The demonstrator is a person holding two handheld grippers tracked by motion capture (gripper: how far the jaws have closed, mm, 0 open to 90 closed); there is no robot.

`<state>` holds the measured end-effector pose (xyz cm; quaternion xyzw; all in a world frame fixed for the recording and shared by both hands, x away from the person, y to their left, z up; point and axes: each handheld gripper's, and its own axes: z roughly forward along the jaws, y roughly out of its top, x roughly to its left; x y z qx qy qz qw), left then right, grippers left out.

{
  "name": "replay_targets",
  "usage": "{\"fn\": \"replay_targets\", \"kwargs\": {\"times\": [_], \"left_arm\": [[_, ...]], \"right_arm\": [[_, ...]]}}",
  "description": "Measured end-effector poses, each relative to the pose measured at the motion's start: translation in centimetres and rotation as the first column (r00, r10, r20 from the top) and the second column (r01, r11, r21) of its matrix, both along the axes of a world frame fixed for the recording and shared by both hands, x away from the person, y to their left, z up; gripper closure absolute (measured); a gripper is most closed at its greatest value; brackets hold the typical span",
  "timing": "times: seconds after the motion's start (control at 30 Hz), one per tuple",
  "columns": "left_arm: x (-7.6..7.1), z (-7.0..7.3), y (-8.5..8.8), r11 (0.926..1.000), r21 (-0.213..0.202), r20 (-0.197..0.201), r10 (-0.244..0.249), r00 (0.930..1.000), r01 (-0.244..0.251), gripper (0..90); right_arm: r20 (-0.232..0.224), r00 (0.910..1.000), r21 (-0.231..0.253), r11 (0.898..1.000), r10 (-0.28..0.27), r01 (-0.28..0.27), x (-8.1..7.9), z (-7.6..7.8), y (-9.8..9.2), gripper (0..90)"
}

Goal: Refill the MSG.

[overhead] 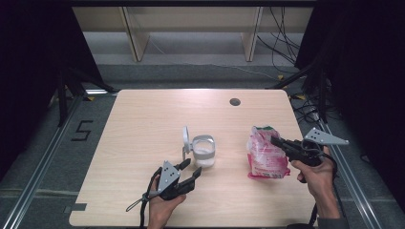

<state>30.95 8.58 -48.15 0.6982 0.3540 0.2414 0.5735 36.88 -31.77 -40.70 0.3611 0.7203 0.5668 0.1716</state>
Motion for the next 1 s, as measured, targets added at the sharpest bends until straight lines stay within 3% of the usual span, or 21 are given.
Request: {"fn": "replay_targets", "kwargs": {"times": [0.07,0.1,0.13,0.2,0.27,0.3,0.33,0.4,0.43,0.5,0.67,0.7,0.73,0.8,0.83,0.9,1.0], "left_arm": [[0.0,0.0,0.0,1.0000,0.000,-0.002,0.001,1.0000,-0.001,49.2],[0.0,0.0,0.1,1.0000,0.005,0.001,-0.001,1.0000,0.001,49.1],[0.0,0.0,0.1,1.0000,0.005,0.000,0.000,1.0000,0.000,49.2],[0.1,0.1,0.2,1.0000,0.009,0.005,-0.001,1.0000,0.001,49.2],[0.1,0.0,0.2,0.9999,-0.008,0.006,0.006,1.0000,-0.006,49.2],[0.1,0.0,0.3,1.0000,0.004,0.004,0.006,1.0000,-0.006,49.3],[0.1,0.0,0.3,0.9999,-0.001,-0.001,0.013,0.9999,-0.013,49.3],[0.1,0.0,0.3,0.9999,-0.002,-0.002,0.011,0.9999,-0.011,49.3],[0.1,0.0,0.3,0.9999,0.001,-0.003,0.011,0.9999,-0.011,49.2],[0.1,0.0,0.3,1.0000,0.004,-0.001,0.008,1.0000,-0.008,49.0],[0.2,0.0,0.4,0.9999,0.009,-0.008,0.008,0.9999,-0.008,47.8],[0.2,0.0,0.5,0.9999,0.010,-0.009,0.012,0.9999,-0.012,47.3],[0.3,0.0,0.6,0.9998,0.014,-0.005,0.012,0.9999,-0.012,46.6],[0.2,0.0,0.6,0.9998,0.006,-0.014,0.017,0.9998,-0.017,46.0],[0.3,0.0,0.6,0.9998,0.004,-0.013,0.018,0.9998,-0.018,45.6],[0.2,0.1,0.7,0.9997,0.003,-0.016,0.024,0.9996,-0.024,45.0],[0.3,0.1,0.7,0.9997,0.001,-0.012,0.025,0.9996,-0.025,44.9]], "right_arm": [[0.031,0.9995,-0.017,1.000,-0.002,0.002,0.3,-0.2,-0.3,90.0],[0.000,0.9997,-0.012,1.000,-0.024,0.024,0.1,-0.2,-0.3,90.0],[0.019,0.9997,-0.031,0.999,-0.014,0.015,0.3,-0.4,-0.5,90.0],[0.003,0.9993,-0.050,0.998,-0.038,0.038,0.3,-0.7,-0.6,90.0],[0.015,0.9990,-0.056,0.998,-0.042,0.043,0.5,-0.9,-0.8,90.0],[-0.019,0.9979,-0.045,0.997,-0.062,0.061,0.3,-0.9,-0.8,90.0],[0.017,0.9980,-0.072,0.995,-0.060,0.061,0.6,-1.0,-1.0,90.0],[0.016,0.9982,-0.069,0.996,-0.058,0.059,0.7,-1.1,-1.0,90.0],[0.046,0.9964,-0.089,0.993,-0.071,0.075,0.8,-1.3,-1.0,90.0],[0.016,0.9966,-0.096,0.992,-0.080,0.082,0.8,-1.4,-0.8,90.0],[0.008,0.9942,-0.120,0.987,-0.107,0.107,1.1,-1.9,-0.8,90.0],[0.031,0.9945,-0.133,0.986,-0.100,0.103,1.3,-2.1,-1.0,90.0],[0.008,0.9945,-0.123,0.987,-0.105,0.105,1.2,-2.1,-1.0,90.0],[0.015,0.9936,-0.120,0.986,-0.112,0.113,1.4,-2.4,-1.1,90.0],[-0.013,0.9920,-0.117,0.986,-0.125,0.123,1.2,-2.5,-1.0,90.0],[0.013,0.9931,-0.132,0.984,-0.117,0.118,1.6,-2.8,-1.2,90.0],[-0.014,0.9913,-0.139,0.982,-0.131,0.128,1.5,-3.0,-1.1,90.0]]}}
